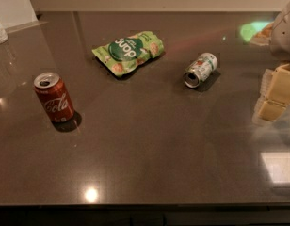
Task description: Place 7up can upright
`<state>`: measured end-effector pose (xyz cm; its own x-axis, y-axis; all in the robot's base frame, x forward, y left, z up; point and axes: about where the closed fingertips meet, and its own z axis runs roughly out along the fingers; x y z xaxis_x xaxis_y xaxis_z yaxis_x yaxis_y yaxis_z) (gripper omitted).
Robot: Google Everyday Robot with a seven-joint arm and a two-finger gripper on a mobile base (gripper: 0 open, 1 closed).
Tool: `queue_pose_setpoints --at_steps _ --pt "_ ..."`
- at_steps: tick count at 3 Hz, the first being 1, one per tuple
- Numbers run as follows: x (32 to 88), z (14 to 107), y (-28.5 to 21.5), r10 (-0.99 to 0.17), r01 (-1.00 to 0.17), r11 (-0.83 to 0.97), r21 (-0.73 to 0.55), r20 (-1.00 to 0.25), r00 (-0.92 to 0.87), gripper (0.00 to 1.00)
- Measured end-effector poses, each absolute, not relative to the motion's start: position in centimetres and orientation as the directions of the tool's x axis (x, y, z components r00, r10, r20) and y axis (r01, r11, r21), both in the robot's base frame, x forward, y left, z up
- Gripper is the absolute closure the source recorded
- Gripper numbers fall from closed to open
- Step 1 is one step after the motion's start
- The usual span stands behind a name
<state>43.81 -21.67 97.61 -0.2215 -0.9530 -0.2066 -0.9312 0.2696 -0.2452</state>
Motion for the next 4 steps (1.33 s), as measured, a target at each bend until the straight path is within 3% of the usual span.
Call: queue_pose_setpoints --at_steps 2,4 --pt "45.4 97.6 -21.3 -0.955 -0.929 0.252 -0.27 -0.225 -0.193 0.0" --pt "51.3 95.1 -19.8 -0.977 -0.947 0.096 -0.307 -0.209 -0.031 0.0"
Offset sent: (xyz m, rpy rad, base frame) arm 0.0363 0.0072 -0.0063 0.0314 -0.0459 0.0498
